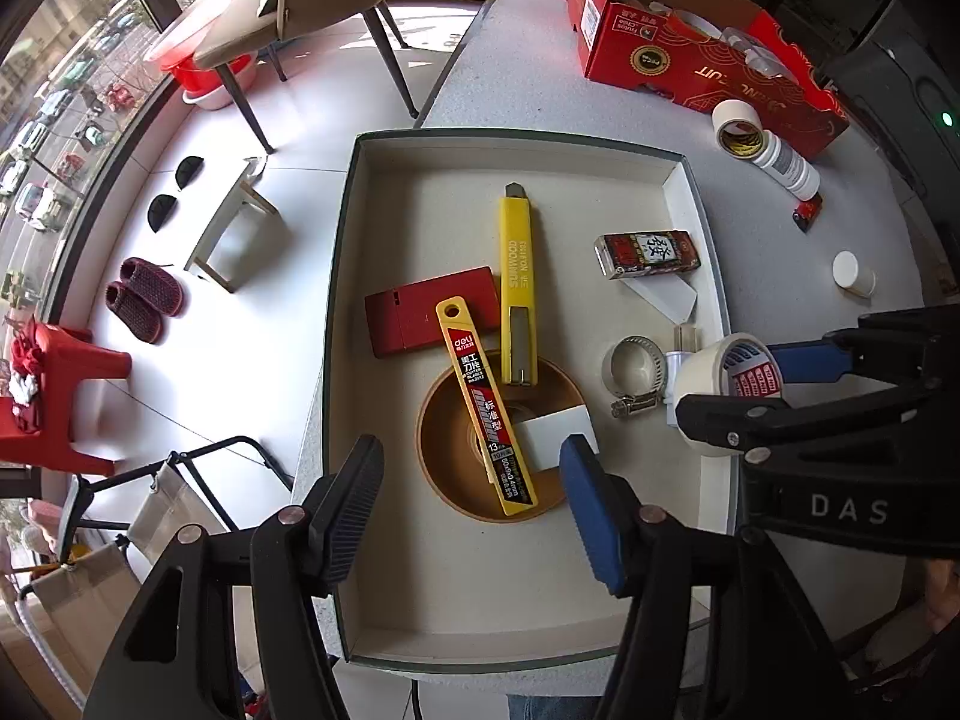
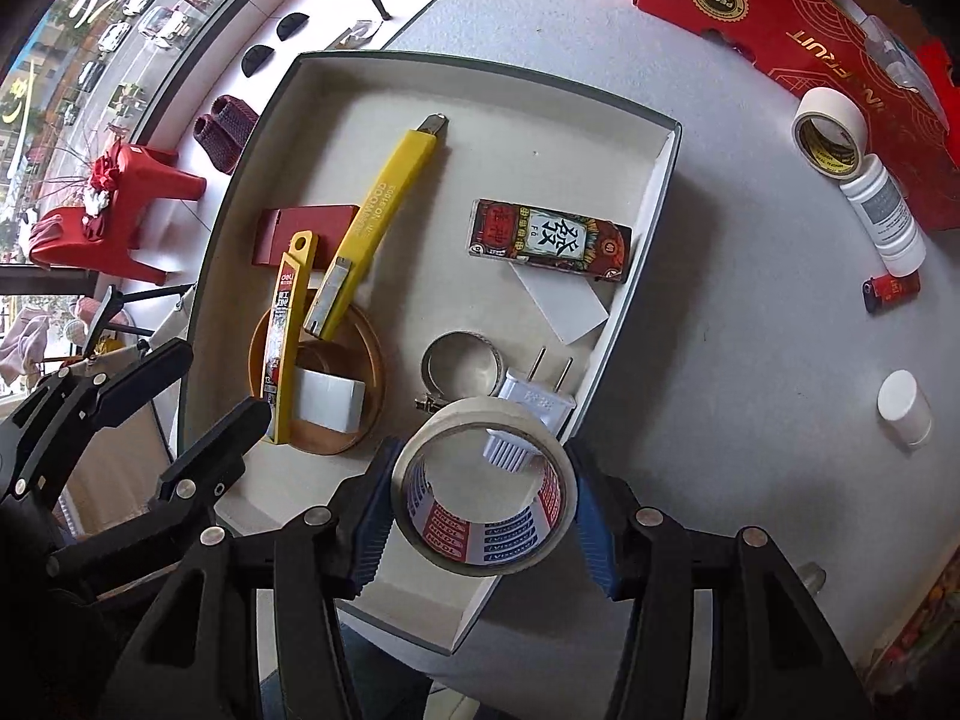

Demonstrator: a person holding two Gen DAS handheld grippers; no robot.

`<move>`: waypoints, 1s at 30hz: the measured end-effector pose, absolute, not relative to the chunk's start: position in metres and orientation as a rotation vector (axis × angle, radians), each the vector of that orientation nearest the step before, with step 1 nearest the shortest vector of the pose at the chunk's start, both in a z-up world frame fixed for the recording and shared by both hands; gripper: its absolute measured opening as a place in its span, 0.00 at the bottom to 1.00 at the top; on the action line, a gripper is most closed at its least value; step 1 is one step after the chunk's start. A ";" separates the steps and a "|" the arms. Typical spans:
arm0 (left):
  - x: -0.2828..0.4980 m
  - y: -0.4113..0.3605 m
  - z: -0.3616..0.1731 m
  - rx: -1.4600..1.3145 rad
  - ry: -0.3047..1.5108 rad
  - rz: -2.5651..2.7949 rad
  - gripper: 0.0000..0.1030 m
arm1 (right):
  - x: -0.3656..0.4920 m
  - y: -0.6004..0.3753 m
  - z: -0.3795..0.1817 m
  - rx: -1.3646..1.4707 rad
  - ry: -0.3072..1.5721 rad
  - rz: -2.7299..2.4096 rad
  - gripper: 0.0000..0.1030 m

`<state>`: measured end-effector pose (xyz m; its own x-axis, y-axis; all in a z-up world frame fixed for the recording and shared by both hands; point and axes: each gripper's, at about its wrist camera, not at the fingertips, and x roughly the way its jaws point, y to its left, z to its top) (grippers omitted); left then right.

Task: Organize rigid objects
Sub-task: 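Lower blade pack onto brown ring and open left tool while right holds tape above tray, then release masking tape roll into tray corner with right tool, then move left tool toward white bottle while right tool moves toward last hose clamp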

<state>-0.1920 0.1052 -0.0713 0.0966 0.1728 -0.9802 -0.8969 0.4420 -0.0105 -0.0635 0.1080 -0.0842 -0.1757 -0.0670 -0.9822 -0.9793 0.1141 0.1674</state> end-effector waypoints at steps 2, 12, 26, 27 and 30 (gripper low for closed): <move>-0.196 0.105 -0.070 -0.790 1.182 0.916 1.00 | -0.056 0.108 -0.081 -1.050 1.460 1.233 1.00; -0.191 0.104 -0.064 -0.805 1.158 0.893 1.00 | -0.072 0.116 -0.053 -0.972 1.410 1.354 0.99; -0.202 0.105 -0.057 -0.872 1.145 0.920 1.00 | -0.045 0.099 -0.049 -0.863 1.478 1.288 0.99; -0.201 0.105 -0.058 -0.872 1.150 0.917 1.00 | -0.039 0.097 -0.049 -0.838 1.499 1.272 0.99; -0.197 0.102 -0.059 -0.861 1.172 0.902 1.00 | -0.024 0.088 -0.055 -0.784 1.547 1.219 0.99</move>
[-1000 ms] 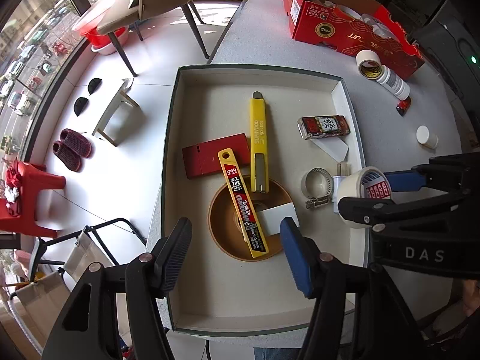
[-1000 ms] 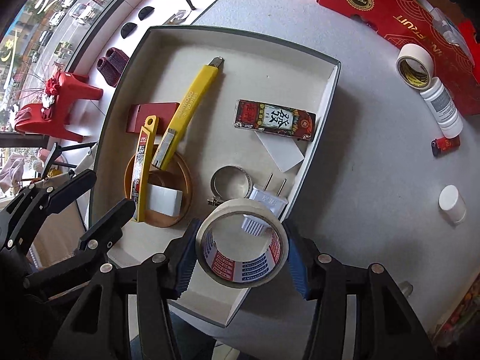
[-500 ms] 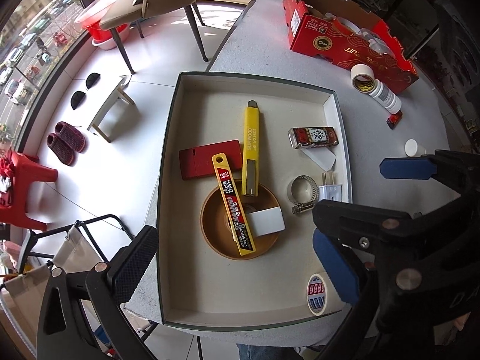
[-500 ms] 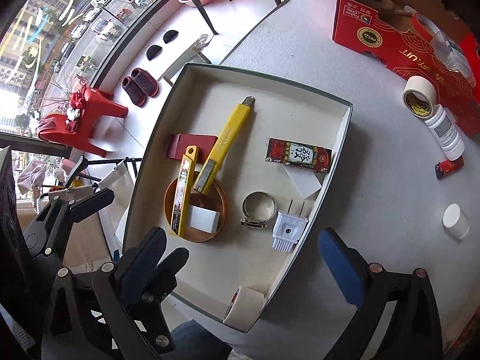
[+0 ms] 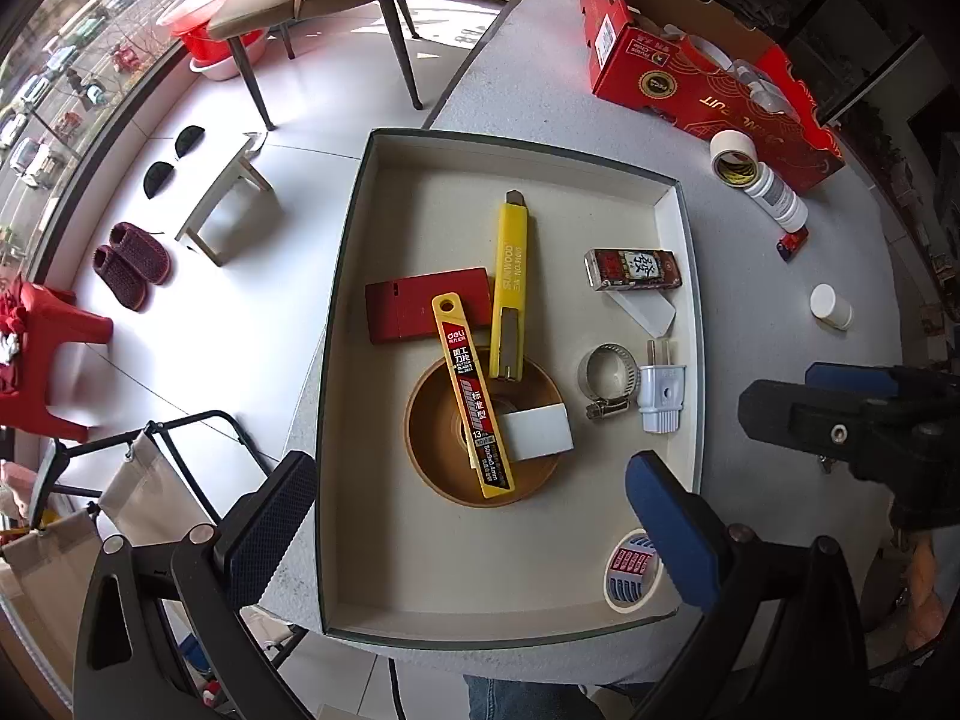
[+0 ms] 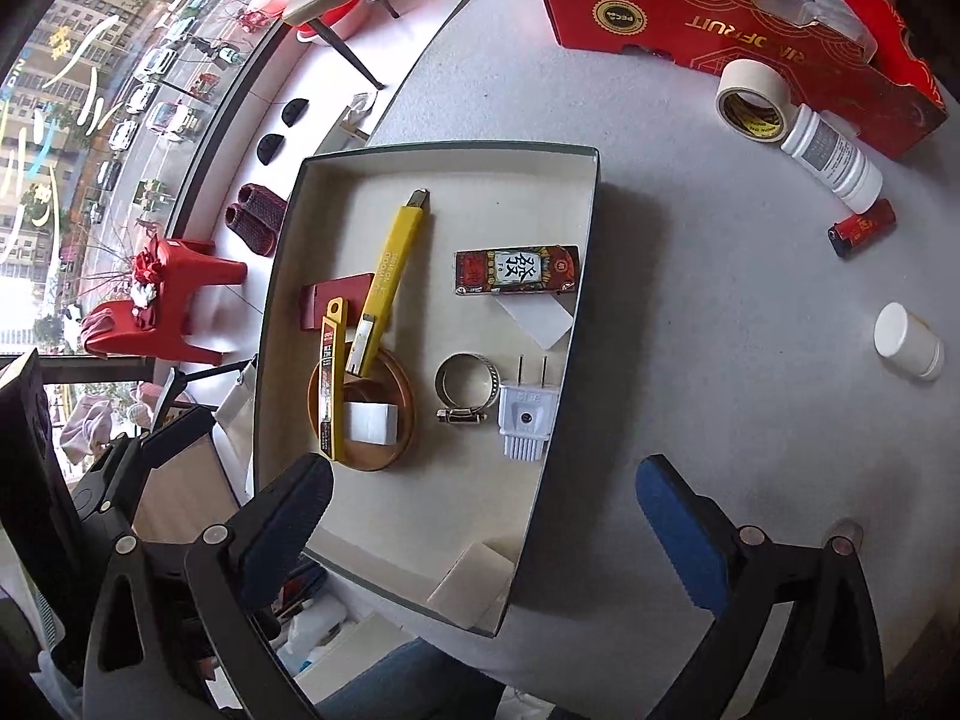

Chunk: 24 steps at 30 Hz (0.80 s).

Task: Organize rigid objects
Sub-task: 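Move left tool toward white bottle while right tool moves toward last hose clamp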

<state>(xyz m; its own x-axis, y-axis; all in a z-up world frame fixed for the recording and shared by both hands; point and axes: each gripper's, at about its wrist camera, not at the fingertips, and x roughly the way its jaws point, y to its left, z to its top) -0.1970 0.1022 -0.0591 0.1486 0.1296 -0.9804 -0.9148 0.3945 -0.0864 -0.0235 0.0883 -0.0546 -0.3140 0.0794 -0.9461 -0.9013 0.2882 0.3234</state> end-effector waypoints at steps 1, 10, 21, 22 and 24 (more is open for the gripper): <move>-0.195 0.101 -0.060 -0.856 1.180 0.895 1.00 | -0.019 0.085 -0.056 -0.770 1.560 1.203 0.99; -0.171 0.085 -0.060 -0.807 1.225 0.827 1.00 | 0.008 0.053 -0.075 -0.713 1.638 1.086 0.99; -0.143 0.066 -0.059 -0.784 1.259 0.744 1.00 | 0.034 0.017 -0.085 -0.631 1.690 0.995 0.99; -0.141 0.065 -0.059 -0.786 1.260 0.737 1.00 | 0.037 0.014 -0.086 -0.624 1.693 0.985 0.99; -0.138 0.063 -0.059 -0.786 1.261 0.726 1.00 | 0.043 0.007 -0.088 -0.607 1.706 0.961 0.99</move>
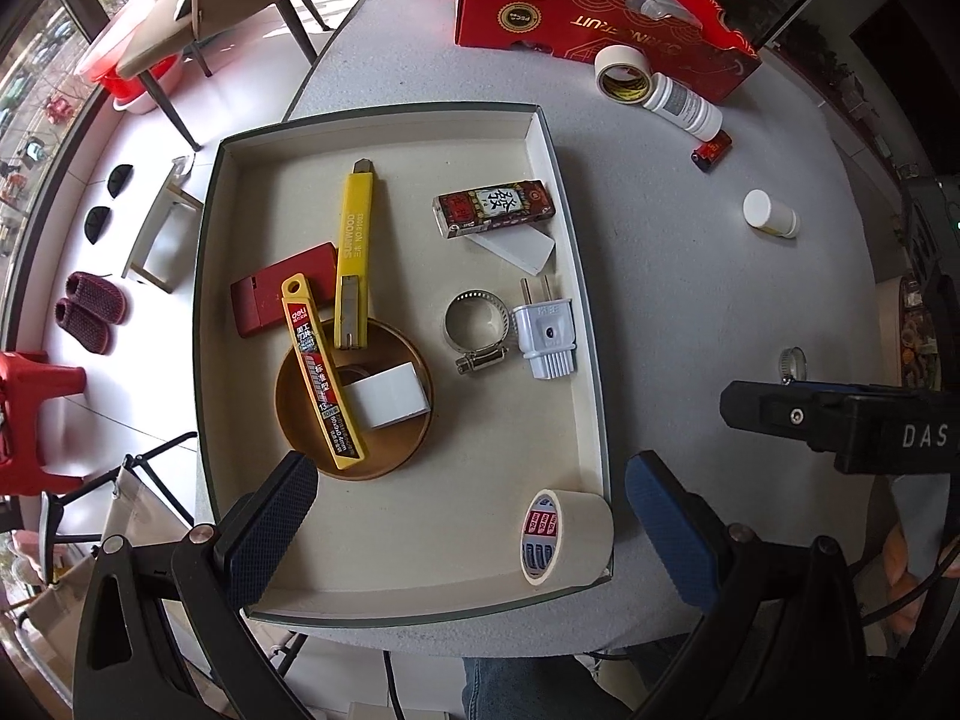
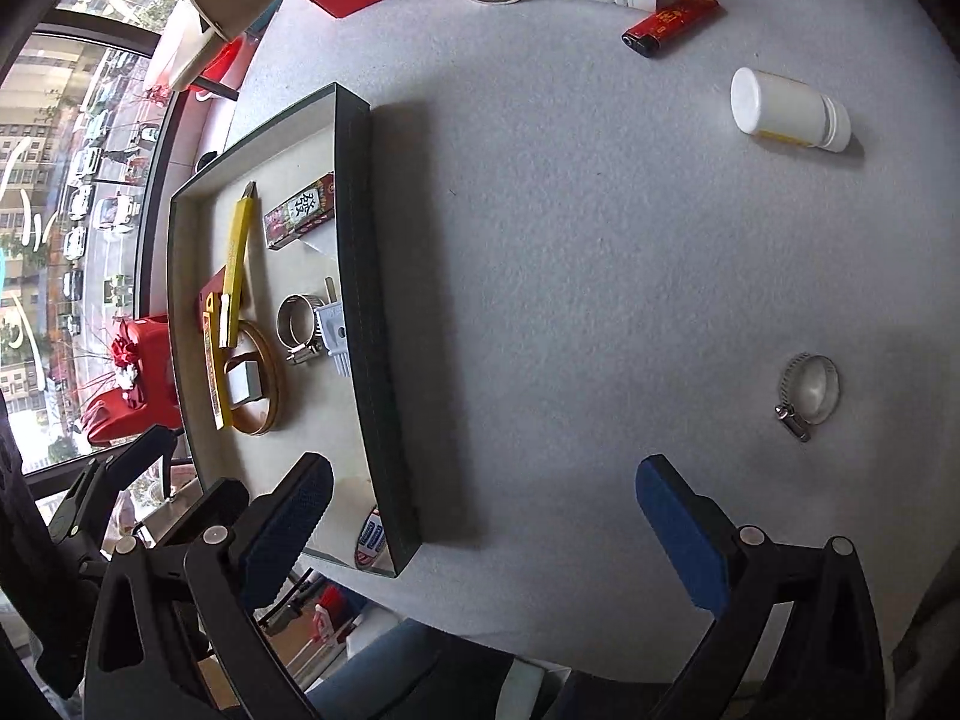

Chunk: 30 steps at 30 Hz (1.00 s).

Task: Organize rigid objects
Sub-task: 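Move left tool toward white bottle while right tool moves toward last hose clamp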

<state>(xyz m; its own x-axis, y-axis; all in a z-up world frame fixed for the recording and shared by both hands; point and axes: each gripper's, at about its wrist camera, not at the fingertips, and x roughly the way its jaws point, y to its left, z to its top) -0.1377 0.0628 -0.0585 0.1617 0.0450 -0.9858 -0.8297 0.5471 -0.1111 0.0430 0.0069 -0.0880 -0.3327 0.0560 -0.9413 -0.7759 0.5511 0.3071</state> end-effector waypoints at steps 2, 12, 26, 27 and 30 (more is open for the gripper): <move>-0.134 0.061 -0.058 -0.786 1.263 0.715 1.00 | 0.049 0.001 -0.089 -0.595 1.714 0.940 0.99; -0.112 0.043 -0.057 -0.780 1.285 0.615 1.00 | 0.066 -0.020 -0.094 -0.558 1.735 0.870 0.99; -0.071 0.021 -0.046 -0.706 1.294 0.526 1.00 | 0.095 -0.050 -0.094 -0.519 1.718 0.784 0.99; -0.068 0.019 -0.047 -0.699 1.302 0.516 1.00 | 0.097 -0.053 -0.095 -0.514 1.722 0.774 0.99; -0.057 0.013 -0.050 -0.685 1.320 0.490 1.00 | 0.106 -0.066 -0.097 -0.496 1.731 0.744 0.99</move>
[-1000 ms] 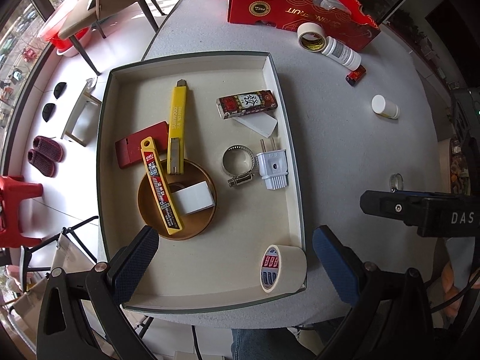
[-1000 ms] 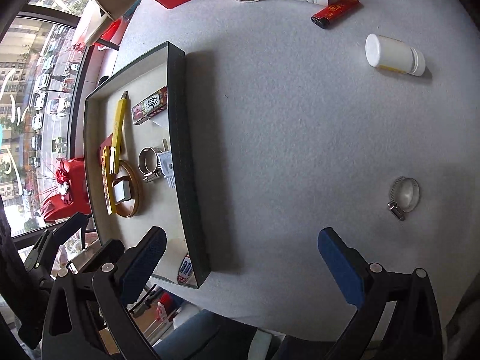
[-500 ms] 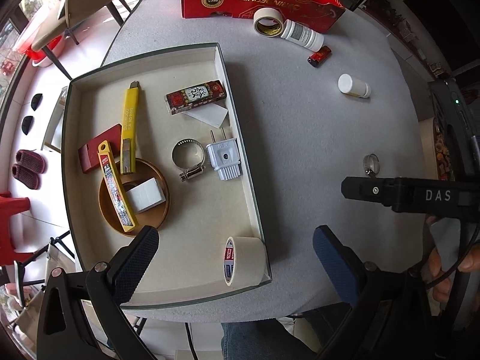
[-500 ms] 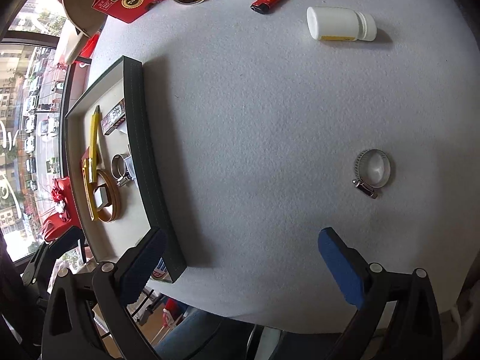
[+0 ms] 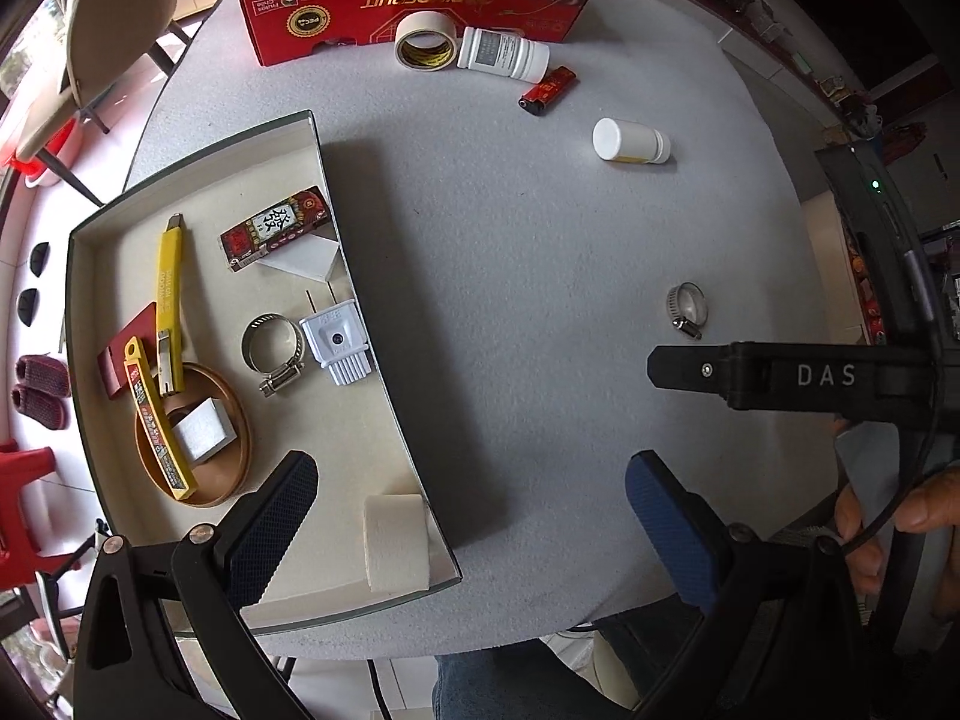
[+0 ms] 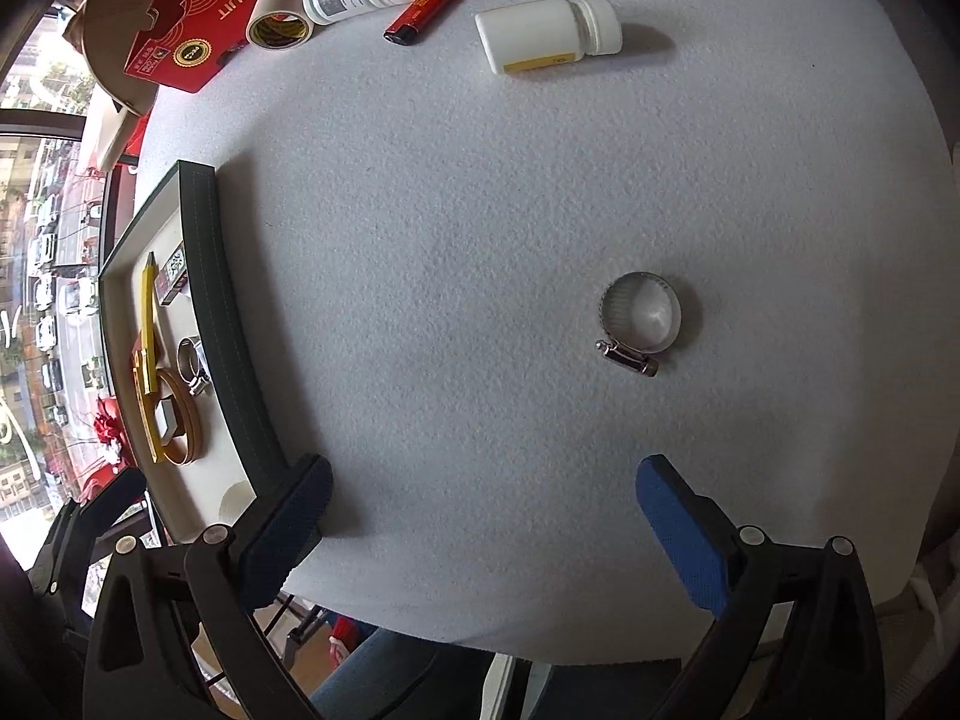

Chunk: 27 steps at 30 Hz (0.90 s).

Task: Organize rigid objects
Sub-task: 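Move left tool toward white bottle while right tool moves toward last hose clamp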

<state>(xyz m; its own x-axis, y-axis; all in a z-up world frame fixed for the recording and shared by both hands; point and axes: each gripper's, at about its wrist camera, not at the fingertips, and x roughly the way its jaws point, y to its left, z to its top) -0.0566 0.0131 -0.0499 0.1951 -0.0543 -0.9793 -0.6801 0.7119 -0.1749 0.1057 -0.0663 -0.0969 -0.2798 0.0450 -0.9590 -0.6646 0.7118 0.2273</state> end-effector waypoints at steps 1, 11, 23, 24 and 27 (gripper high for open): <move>-0.053 0.012 -0.051 -0.684 1.327 0.482 1.00 | 0.109 -0.071 -0.098 -0.489 1.734 0.732 0.99; -0.012 0.007 -0.065 -0.697 1.368 0.454 1.00 | 0.142 -0.118 -0.111 -0.402 1.770 0.594 0.99; 0.054 0.024 -0.088 -0.742 1.362 0.517 1.00 | 0.170 -0.171 -0.140 -0.340 1.849 0.483 0.99; 0.064 0.027 -0.089 -0.745 1.349 0.523 1.00 | 0.171 -0.173 -0.140 -0.348 1.844 0.484 0.99; 0.097 0.034 -0.091 -0.738 1.311 0.536 1.00 | 0.176 -0.176 -0.138 -0.372 1.825 0.495 0.99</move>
<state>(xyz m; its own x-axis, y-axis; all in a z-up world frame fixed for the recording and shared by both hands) 0.0969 0.0339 -0.0910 0.1927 -0.0536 -0.9798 -0.7246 0.6656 -0.1789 0.1756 -0.1763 -0.1385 -0.2987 -0.0057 -0.9543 -0.4874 0.8607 0.1474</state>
